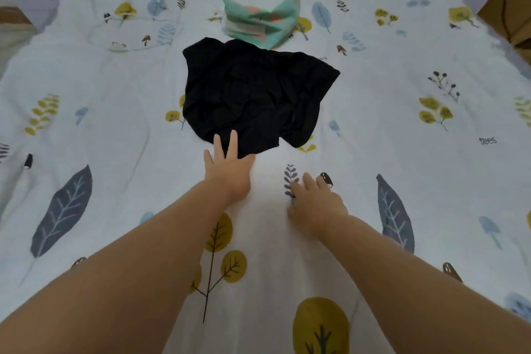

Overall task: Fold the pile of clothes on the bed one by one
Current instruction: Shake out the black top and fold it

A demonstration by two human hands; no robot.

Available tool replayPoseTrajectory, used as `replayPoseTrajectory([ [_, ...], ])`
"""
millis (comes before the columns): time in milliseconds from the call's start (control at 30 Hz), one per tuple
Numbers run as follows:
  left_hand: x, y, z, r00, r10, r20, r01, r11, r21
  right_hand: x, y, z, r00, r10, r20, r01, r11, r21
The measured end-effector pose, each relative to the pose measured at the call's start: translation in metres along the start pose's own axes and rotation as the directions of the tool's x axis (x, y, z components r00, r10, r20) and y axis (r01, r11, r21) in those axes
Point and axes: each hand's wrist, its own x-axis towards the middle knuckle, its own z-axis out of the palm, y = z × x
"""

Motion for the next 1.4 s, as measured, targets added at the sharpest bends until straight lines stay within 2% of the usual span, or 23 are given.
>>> replayPoseTrajectory([
  [67, 0.009, -0.007, 0.003, 0.999, 0.037, 0.027, -0.039, 0.998, 0.059, -0.002, 0.005, 0.01, 1.0, -0.023, -0.003, 0.023, 0.999, -0.038],
  [133, 0.011, -0.011, -0.001, 0.998, 0.069, -0.016, -0.069, 0.998, 0.011, -0.005, 0.008, 0.011, 0.999, -0.039, -0.02, 0.039, 0.999, -0.026],
  [233, -0.005, -0.004, -0.024, 0.995, 0.098, 0.005, -0.091, 0.949, -0.303, -0.011, 0.009, 0.004, 0.999, -0.017, -0.038, 0.02, 0.997, 0.075],
  [333, -0.049, 0.011, -0.056, 0.976, 0.185, 0.113, -0.071, 0.766, -0.639, -0.026, 0.005, -0.013, 1.0, 0.009, -0.026, -0.001, 0.962, 0.272],
  [433, -0.104, 0.018, -0.094, 0.927, 0.34, 0.159, -0.062, 0.556, -0.829, -0.049, -0.008, -0.035, 0.989, -0.09, -0.114, 0.126, 0.923, 0.364],
  [467, -0.121, 0.019, -0.109, 0.904, 0.399, 0.152, -0.049, 0.45, -0.892, -0.058, -0.014, -0.044, 0.978, -0.143, -0.154, 0.2, 0.86, 0.47],
  [533, -0.151, 0.018, -0.145, 0.875, 0.475, 0.093, -0.019, 0.226, -0.974, -0.08, -0.031, -0.067, 0.967, -0.18, -0.183, 0.256, 0.652, 0.714],
  [567, -0.162, 0.017, -0.163, 0.886, 0.462, 0.046, -0.029, 0.154, -0.988, -0.091, -0.037, -0.078, 0.966, -0.172, -0.195, 0.259, 0.583, 0.77],
  [633, -0.176, 0.009, -0.196, 0.947, 0.311, -0.081, -0.113, 0.086, -0.99, -0.108, -0.048, -0.106, 0.974, -0.083, -0.211, 0.221, 0.563, 0.796],
  [700, -0.184, -0.005, -0.22, 0.979, 0.072, -0.189, -0.195, 0.089, -0.977, -0.125, -0.05, -0.141, 0.967, 0.004, -0.256, 0.219, 0.504, 0.836],
  [767, -0.195, -0.018, -0.235, 0.974, -0.092, -0.207, -0.192, 0.15, -0.97, -0.146, -0.052, -0.188, 0.962, 0.044, -0.271, 0.233, 0.389, 0.891],
  [800, -0.204, -0.023, -0.238, 0.977, -0.1, -0.191, -0.165, 0.227, -0.96, -0.159, -0.053, -0.212, 0.962, 0.042, -0.271, 0.244, 0.326, 0.913],
  [867, -0.229, -0.027, -0.237, 0.991, 0.055, -0.125, -0.136, 0.392, -0.91, -0.184, -0.058, -0.26, 0.955, 0.015, -0.298, 0.287, 0.219, 0.932],
  [900, -0.242, -0.025, -0.236, 0.983, 0.17, -0.07, -0.135, 0.409, -0.902, -0.199, -0.063, -0.283, 0.948, 0.004, -0.32, 0.313, 0.19, 0.931],
  [967, -0.268, -0.016, -0.24, 0.947, 0.32, -0.006, -0.119, 0.333, -0.935, -0.229, -0.074, -0.324, 0.934, 0.002, -0.358, 0.353, 0.157, 0.922],
  [1000, -0.28, -0.01, -0.245, 0.95, 0.309, -0.033, -0.13, 0.301, -0.945, -0.243, -0.078, -0.342, 0.928, 0.002, -0.371, 0.367, 0.155, 0.917],
  [1067, -0.298, -0.006, -0.261, 0.973, 0.177, -0.15, -0.201, 0.315, -0.928, -0.273, -0.084, -0.373, 0.915, 0.012, -0.404, 0.396, 0.173, 0.902],
  [1133, -0.317, -0.011, -0.286, 0.974, 0.095, -0.204, -0.224, 0.309, -0.925, -0.301, -0.081, -0.396, 0.891, 0.047, -0.451, 0.431, 0.221, 0.875],
  [1200, -0.34, -0.021, -0.316, 0.973, 0.093, -0.21, -0.229, 0.309, -0.923, -0.33, -0.071, -0.411, 0.879, 0.114, -0.462, 0.427, 0.24, 0.872],
  [1267, -0.366, -0.036, -0.347, 0.968, 0.112, -0.223, -0.247, 0.309, -0.918, -0.357, -0.059, -0.418, 0.879, 0.173, -0.444, 0.407, 0.213, 0.888],
  [1333, -0.39, -0.049, -0.378, 0.96, 0.09, -0.266, -0.28, 0.353, -0.893, -0.381, -0.046, -0.417, 0.877, 0.227, -0.424, 0.388, 0.185, 0.903],
  [1400, -0.412, -0.061, -0.407, 0.929, 0.001, -0.371, -0.331, 0.456, -0.827, -0.404, -0.037, -0.413, 0.871, 0.291, -0.397, 0.357, 0.182, 0.916],
])
